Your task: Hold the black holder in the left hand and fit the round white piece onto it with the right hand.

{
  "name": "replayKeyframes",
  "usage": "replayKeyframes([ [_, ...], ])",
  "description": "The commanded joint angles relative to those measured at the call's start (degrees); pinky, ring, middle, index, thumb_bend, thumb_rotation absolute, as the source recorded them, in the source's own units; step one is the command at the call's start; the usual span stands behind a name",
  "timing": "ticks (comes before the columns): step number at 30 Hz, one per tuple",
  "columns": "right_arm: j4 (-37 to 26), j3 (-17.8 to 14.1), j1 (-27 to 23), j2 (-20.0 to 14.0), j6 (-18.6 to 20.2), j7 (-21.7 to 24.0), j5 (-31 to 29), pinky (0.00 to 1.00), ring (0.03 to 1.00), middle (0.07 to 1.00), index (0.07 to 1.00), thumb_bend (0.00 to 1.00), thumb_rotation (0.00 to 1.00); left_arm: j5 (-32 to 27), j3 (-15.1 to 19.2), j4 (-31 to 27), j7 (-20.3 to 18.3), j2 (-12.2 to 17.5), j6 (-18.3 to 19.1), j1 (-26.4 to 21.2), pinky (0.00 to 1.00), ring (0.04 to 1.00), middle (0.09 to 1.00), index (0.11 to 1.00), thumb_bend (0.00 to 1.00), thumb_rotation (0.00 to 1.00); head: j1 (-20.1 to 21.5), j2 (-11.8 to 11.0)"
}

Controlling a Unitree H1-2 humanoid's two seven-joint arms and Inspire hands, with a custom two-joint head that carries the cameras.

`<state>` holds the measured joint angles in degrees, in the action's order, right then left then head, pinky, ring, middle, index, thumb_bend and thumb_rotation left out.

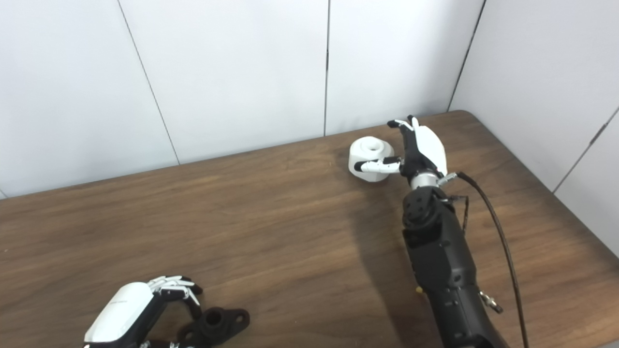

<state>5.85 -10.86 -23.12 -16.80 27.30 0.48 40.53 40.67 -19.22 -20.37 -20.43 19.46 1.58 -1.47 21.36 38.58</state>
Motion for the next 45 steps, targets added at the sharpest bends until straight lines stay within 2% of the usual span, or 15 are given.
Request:
replayKeyframes([
  [1,-0.79,-0.85,-2.95,-1.23,-0.39,0.26,2.2,1.0,1.0,1.0,0.842,1.0,0.31,-0.15,-0.14,-0.59,-1.25,1.09,-0.19,0.48,0.88,0.825,0.75,0.485,0.52,0.04,-0.03,0.06],
  [11,0.35,-2.45,-3.01,-0.14,-0.39,0.64,4.6,1.0,1.0,0.984,0.779,0.97,0.27,-0.47,0.29,-0.92,-1.96,1.52,-0.25,0.23,0.87,0.824,0.75,0.485,0.52,0.04,0.17,0.24],
  [21,0.13,-2.43,-1.7,-0.11,-0.41,-0.76,3.77,1.0,0.989,0.931,0.699,0.94,0.26,-1.12,0.89,-0.61,-2.03,1.79,-0.67,-0.05,0.88,0.825,0.749,0.485,0.52,0.04,0.45,0.33],
  [36,0.63,-1.72,-1.39,-0.26,-0.41,-2.45,1.5,1.0,0.99,0.915,0.654,0.91,0.23,-0.75,1.25,-1.06,-2.59,2.32,-0.31,-0.42,0.88,0.825,0.749,0.485,0.52,0.05,0.38,0.54],
  [45,0.64,-0.81,-1.4,-0.6,-0.4,-3.22,0.85,1.0,0.987,0.92,0.663,0.91,0.24,-0.6,1.36,-1.16,-2.64,2.57,-0.9,-0.49,0.88,0.821,0.748,0.485,0.52,0.05,0.29,0.47],
])
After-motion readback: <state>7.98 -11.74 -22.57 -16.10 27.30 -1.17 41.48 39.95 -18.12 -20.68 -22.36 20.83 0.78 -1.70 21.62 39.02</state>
